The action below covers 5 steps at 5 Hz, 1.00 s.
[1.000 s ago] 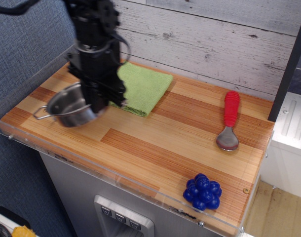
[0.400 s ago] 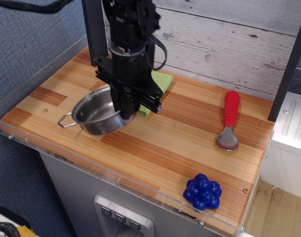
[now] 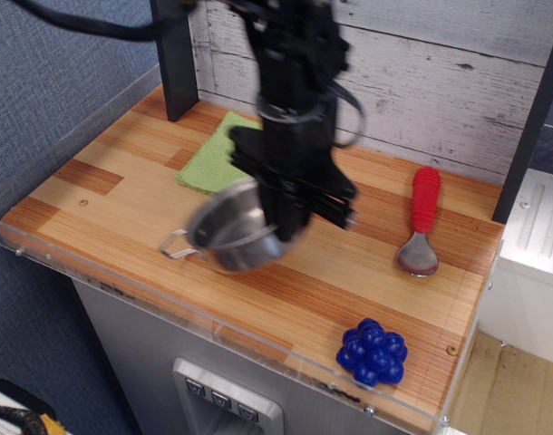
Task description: Place the pot to the right of the green napkin, near its bottom right hand corner.
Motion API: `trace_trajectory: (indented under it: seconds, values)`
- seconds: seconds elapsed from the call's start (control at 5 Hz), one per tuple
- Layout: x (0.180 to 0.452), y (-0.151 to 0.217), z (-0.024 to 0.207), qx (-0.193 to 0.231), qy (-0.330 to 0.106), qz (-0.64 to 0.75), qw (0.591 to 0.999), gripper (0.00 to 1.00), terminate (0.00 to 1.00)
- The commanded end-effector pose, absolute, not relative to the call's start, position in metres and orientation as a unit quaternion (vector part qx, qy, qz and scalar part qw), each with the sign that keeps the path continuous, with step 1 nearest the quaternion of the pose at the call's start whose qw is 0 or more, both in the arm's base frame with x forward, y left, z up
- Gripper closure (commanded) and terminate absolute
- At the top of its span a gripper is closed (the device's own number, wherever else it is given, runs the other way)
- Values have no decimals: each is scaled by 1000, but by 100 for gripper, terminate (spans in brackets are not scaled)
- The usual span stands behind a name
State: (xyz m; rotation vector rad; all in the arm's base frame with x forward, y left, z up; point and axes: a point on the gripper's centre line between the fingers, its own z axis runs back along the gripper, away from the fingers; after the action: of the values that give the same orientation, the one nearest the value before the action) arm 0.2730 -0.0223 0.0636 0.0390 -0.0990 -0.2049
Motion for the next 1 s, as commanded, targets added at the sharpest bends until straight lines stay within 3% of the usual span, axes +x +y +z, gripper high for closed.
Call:
trace_trajectory:
  seconds: [0.0,0.4,0.6,0.8]
  values:
    - [283,-47,60,4,-53,-123,991,100,0]
    - [286,-52,38,-20,-31,-122,992,100,0]
    - [286,-53,39,-39,-46,-111,992,100,0]
    - [285,-53,44,-77,-72,-99,989,0,0]
